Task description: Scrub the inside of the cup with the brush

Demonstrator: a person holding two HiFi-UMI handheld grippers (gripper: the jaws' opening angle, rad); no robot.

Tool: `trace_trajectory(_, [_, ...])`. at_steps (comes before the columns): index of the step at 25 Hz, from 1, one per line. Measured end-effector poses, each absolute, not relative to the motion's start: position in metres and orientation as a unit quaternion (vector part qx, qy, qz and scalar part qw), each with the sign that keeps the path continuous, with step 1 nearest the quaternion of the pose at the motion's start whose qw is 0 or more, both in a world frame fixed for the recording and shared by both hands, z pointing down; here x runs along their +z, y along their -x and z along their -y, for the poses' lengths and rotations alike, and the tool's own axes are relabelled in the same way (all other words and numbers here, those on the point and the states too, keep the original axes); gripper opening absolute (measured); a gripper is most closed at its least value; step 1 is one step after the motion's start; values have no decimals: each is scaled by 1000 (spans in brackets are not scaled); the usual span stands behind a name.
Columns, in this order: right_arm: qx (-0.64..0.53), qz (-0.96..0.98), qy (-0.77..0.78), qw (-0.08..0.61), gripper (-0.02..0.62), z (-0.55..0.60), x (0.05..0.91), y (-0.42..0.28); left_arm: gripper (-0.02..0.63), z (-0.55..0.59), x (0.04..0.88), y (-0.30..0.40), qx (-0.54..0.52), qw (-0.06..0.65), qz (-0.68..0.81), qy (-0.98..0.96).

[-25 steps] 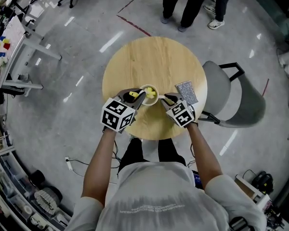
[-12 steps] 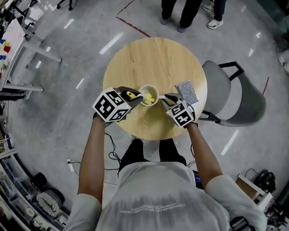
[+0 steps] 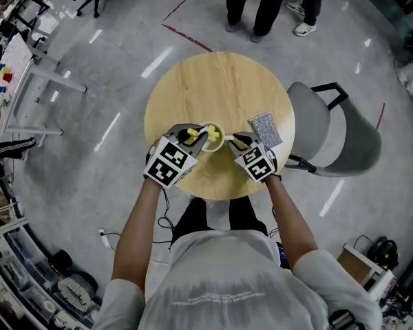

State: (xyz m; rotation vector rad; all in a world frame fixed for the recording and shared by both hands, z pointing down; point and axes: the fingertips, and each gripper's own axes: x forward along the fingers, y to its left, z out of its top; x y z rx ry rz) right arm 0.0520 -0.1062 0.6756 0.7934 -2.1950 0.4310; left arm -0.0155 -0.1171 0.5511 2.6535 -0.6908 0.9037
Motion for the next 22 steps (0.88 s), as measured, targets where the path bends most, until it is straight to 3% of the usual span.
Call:
trace_trajectory(11, [176, 857, -320, 365, 110, 103, 678, -56, 51, 106, 568, 18, 384, 100, 250, -883])
trace_trajectory(22, [179, 856, -312, 371, 107, 95, 677, -55, 51, 82, 570, 26, 465, 173, 194, -846])
